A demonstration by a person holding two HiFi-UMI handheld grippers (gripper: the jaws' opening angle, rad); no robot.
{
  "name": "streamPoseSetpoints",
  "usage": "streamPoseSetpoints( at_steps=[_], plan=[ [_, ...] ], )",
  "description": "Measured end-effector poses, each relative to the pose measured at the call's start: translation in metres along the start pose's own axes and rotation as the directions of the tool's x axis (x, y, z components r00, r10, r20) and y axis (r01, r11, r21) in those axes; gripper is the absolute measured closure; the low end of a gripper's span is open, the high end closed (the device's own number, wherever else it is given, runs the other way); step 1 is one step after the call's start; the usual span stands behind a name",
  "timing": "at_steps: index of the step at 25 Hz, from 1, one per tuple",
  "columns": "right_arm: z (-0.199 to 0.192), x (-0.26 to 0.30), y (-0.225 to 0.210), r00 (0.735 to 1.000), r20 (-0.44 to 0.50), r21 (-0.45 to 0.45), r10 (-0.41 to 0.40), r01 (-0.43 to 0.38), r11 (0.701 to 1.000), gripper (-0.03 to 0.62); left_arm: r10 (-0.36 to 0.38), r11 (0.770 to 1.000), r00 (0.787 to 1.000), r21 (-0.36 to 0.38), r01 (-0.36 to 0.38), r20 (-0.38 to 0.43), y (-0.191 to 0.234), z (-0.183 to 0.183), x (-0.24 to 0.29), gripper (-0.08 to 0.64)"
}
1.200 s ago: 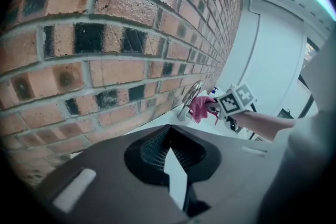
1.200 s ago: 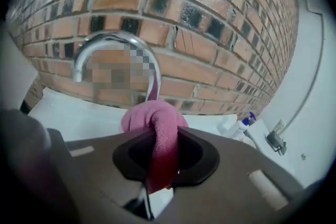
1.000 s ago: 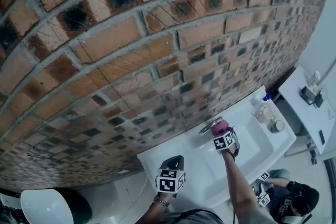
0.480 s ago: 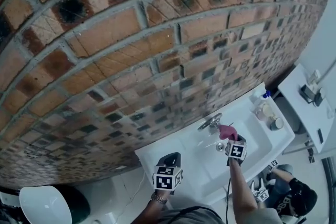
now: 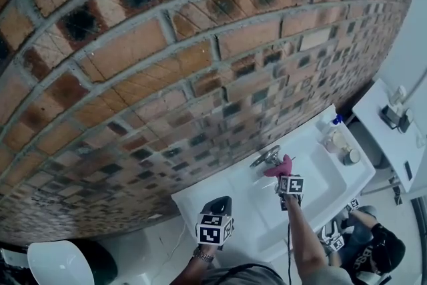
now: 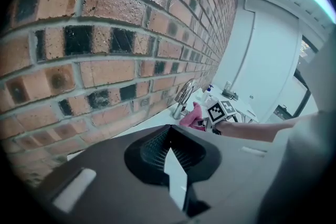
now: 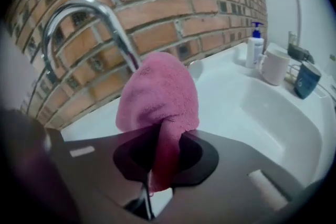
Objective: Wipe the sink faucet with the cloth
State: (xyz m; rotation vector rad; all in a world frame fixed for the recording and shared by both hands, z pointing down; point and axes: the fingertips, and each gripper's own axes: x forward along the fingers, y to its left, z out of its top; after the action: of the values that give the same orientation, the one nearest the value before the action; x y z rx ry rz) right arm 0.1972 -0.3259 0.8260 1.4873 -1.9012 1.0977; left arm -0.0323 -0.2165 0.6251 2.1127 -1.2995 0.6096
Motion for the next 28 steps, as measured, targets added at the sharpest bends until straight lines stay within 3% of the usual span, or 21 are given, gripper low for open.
streamPoseSetpoints(
  at_steps=[2, 4, 7, 9, 12, 15, 17, 19, 20, 21, 24, 26, 28],
  plan=[
    [-0.013, -0.01, 0.029, 0.992, -0.038, -0.099, 0.118, -0.121, 0.988, 0.54, -0.003, 1.0, 1.0, -0.001, 0.003, -0.005, -0.001, -0.002, 0.001, 0.54],
    [-0.001, -0.03, 0.038, 0.986, 0.037, -0.146, 0.161, -0.154, 0.977, 0.54, -0.005, 1.0, 1.0, 0.003, 0.005, -0.007, -0.002, -0.003, 0.001, 0.54],
    [0.053, -0.055, 0.0, 0.969, 0.246, -0.011, -0.014, 0.018, 1.0, 0.538, 0.004, 1.0, 1.0, 0.003, -0.004, -0.006, 0.002, -0.002, 0.001, 0.54],
    [0.088, -0.06, -0.016, 0.951, 0.29, 0.015, -0.107, 0.107, 0.994, 0.538, 0.008, 1.0, 1.0, 0.001, -0.008, -0.006, 0.003, -0.001, 0.0, 0.54],
    [0.109, -0.034, -0.005, 0.974, 0.202, -0.115, -0.105, 0.13, 0.985, 0.54, -0.002, 1.0, 1.0, 0.007, 0.002, -0.003, -0.003, -0.001, 0.0, 0.54],
    [0.09, -0.001, 0.007, 0.989, 0.065, -0.215, -0.136, 0.147, 0.966, 0.54, -0.011, 1.0, 1.0, 0.011, 0.011, 0.003, -0.007, 0.0, -0.003, 0.54],
    [0.075, 0.008, 0.005, 0.989, 0.045, -0.188, -0.141, 0.147, 0.971, 0.548, -0.009, 1.0, 1.0, 0.009, 0.009, 0.007, -0.007, -0.001, -0.007, 0.54],
    [0.082, 0.001, 0.012, 0.991, 0.127, -0.097, -0.027, 0.039, 0.994, 0.548, 0.001, 1.0, 1.0, 0.004, -0.001, 0.014, -0.002, 0.0, -0.011, 0.54],
    [0.093, -0.011, 0.02, 0.978, 0.201, -0.049, 0.057, -0.048, 0.998, 0.546, 0.009, 1.0, 1.0, 0.0, -0.009, 0.017, 0.002, 0.0, -0.013, 0.54],
    [0.108, -0.029, 0.03, 0.946, 0.292, -0.027, 0.14, -0.138, 0.99, 0.546, 0.017, 1.0, 1.0, -0.004, -0.016, 0.02, 0.005, 0.0, -0.015, 0.54],
    [0.15, -0.084, 0.054, 0.812, 0.483, -0.085, 0.327, -0.329, 0.941, 0.548, 0.03, 1.0, 0.999, -0.011, -0.029, 0.029, 0.009, 0.001, -0.017, 0.54],
    [0.166, -0.116, 0.082, 0.741, 0.508, -0.168, 0.44, -0.416, 0.894, 0.546, 0.03, 1.0, 0.999, -0.01, -0.03, 0.031, 0.005, 0.001, -0.017, 0.54],
    [0.167, -0.131, 0.116, 0.725, 0.46, -0.269, 0.512, -0.435, 0.859, 0.546, 0.02, 1.0, 0.999, -0.003, -0.02, 0.035, -0.002, 0.002, -0.017, 0.54]
  ],
)
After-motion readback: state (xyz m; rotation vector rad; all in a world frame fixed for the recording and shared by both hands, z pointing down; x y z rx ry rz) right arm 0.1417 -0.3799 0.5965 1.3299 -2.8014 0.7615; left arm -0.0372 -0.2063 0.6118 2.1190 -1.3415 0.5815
